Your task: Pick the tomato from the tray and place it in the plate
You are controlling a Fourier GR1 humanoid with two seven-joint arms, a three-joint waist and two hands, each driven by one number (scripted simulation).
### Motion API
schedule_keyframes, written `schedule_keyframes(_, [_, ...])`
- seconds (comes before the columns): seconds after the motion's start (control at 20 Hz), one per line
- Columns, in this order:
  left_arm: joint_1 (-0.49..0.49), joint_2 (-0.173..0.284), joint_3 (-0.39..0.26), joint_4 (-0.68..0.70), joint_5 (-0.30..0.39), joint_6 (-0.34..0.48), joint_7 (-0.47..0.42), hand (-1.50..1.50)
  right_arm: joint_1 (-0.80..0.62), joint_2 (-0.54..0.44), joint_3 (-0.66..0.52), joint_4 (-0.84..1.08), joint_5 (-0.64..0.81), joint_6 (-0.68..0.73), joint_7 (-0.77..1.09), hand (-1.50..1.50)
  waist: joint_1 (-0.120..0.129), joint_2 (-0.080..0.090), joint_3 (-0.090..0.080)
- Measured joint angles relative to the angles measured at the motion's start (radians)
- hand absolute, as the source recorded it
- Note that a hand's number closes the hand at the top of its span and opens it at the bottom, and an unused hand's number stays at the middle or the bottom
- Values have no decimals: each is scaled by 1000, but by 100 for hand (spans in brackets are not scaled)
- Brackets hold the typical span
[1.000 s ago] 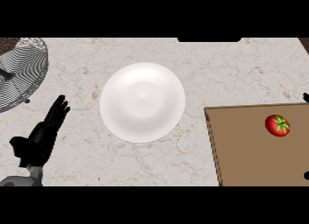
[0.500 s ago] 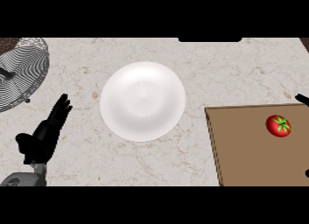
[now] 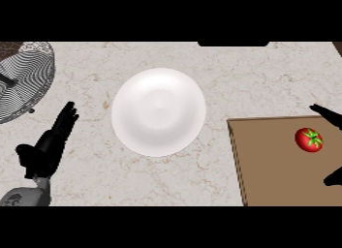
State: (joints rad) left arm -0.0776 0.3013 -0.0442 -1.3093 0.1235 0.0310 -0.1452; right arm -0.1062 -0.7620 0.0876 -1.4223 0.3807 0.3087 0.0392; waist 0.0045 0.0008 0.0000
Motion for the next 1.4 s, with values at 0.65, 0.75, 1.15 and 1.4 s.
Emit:
schedule_keyframes(0.65, [-8,-33,57,1,-47,-41,10,0,-99,131,-40,203,221,0,-80,150,-1,-1,-1])
schedule_keyframes(0.75, [-6,-30,61,-25,-44,-49,33,0,-110,134,-31,227,235,18,-120,150,-1,-2,-3])
schedule_keyframes(1.15, [10,-51,71,-23,-67,-57,22,0,-134,165,-32,291,313,-19,-240,150,-4,-10,-20])
schedule_keyframes(1.4, [15,-45,80,-32,-67,-66,25,0,-111,207,-53,251,344,-57,-159,150,-11,-13,-26])
